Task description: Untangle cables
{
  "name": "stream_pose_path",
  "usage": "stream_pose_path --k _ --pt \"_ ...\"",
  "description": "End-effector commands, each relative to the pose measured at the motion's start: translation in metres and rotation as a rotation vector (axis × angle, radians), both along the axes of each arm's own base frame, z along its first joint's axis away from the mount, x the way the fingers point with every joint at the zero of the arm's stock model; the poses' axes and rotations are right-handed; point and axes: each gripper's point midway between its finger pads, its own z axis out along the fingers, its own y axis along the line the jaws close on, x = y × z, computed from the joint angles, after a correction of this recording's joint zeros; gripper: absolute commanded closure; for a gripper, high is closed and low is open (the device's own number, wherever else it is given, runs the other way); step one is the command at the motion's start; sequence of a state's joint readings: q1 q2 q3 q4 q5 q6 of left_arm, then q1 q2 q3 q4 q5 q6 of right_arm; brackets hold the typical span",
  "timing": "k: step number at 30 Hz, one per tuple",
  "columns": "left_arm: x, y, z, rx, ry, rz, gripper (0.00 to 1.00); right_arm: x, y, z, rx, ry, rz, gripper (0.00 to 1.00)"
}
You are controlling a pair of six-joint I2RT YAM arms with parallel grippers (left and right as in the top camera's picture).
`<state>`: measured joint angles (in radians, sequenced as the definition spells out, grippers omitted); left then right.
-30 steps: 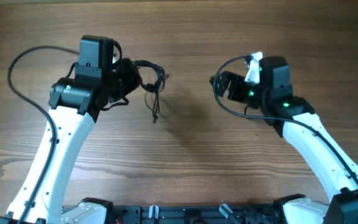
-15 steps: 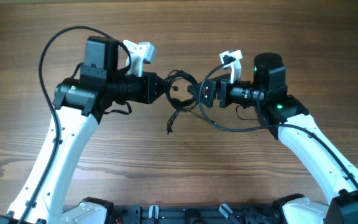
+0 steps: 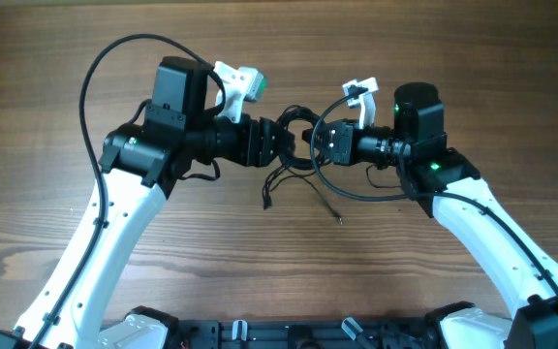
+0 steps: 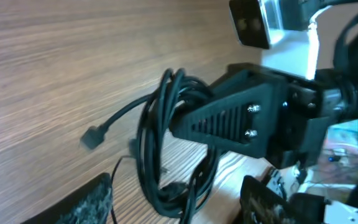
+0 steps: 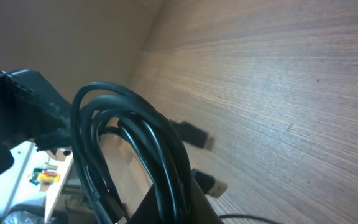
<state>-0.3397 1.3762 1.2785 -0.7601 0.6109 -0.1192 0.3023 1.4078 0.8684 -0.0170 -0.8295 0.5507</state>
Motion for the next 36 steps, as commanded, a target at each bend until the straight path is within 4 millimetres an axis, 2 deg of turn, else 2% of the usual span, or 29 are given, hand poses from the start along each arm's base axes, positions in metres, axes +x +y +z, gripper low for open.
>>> stream_pose_path --k 1,3,6,9,13,15,16,17,18,19,21,23,24,28,32,36 --pt "0.006 0.003 0.003 0.028 -0.032 0.019 0.41 0.0 0.001 0.004 0.015 0.011 -0.007 0.96" --pt "0.005 -0.002 0.0 0.03 -0.028 0.005 0.42 0.0 0.001 0.004 0.016 0.013 -0.005 0.96" --pt "0.008 -0.016 -0.017 0.043 0.006 -0.026 0.49 -0.004 0.003 0.006 0.032 0.017 0.022 0.96" --pt "0.015 -0.022 -0.047 0.072 0.077 -0.035 0.69 -0.004 0.003 0.006 0.032 0.017 0.022 0.96" --pt "0.021 -0.02 -0.063 0.107 0.103 -0.018 0.96 -0.004 0.003 0.006 0.031 0.017 0.021 0.95" --pt "0.025 -0.015 -0.064 0.129 0.089 0.004 0.96 -0.004 0.003 0.006 0.031 0.017 0.021 0.92" --pt "0.027 -0.015 -0.064 0.128 0.085 0.008 0.96 -0.004 0.003 0.006 0.031 0.017 0.021 0.8" --pt "0.028 -0.014 -0.063 0.121 0.096 0.027 0.96 -0.004 0.003 0.006 0.03 0.017 0.02 0.55" --pt "0.033 -0.011 -0.062 0.104 0.114 0.071 0.96 -0.004 0.003 0.005 0.029 0.016 0.018 0.18" --pt "0.042 -0.004 -0.061 0.094 0.136 0.147 0.96 -0.004 0.003 0.005 0.028 0.015 0.019 0.0" --pt "0.069 0.027 -0.063 0.064 0.223 0.442 0.96 -0.003 0.001 0.002 0.015 0.024 0.004 0.0" --pt "0.083 0.054 -0.063 -0.051 0.381 0.721 0.96 0.0 -0.001 -0.007 -0.024 0.044 -0.035 0.0" --pt "0.085 0.058 -0.064 -0.088 0.427 0.784 0.96 -0.001 0.0 -0.01 -0.038 0.049 -0.044 0.0" --pt "0.088 0.064 -0.064 -0.11 0.455 0.85 0.96 -0.013 0.014 -0.014 -0.051 0.067 -0.005 0.0" --pt "0.095 0.083 -0.068 -0.051 0.392 0.94 0.96 -0.047 0.037 -0.03 -0.084 0.213 0.046 0.0" --pt "0.098 0.085 -0.067 -0.05 0.376 0.952 0.96 -0.055 0.046 -0.028 -0.068 0.239 0.067 0.0"
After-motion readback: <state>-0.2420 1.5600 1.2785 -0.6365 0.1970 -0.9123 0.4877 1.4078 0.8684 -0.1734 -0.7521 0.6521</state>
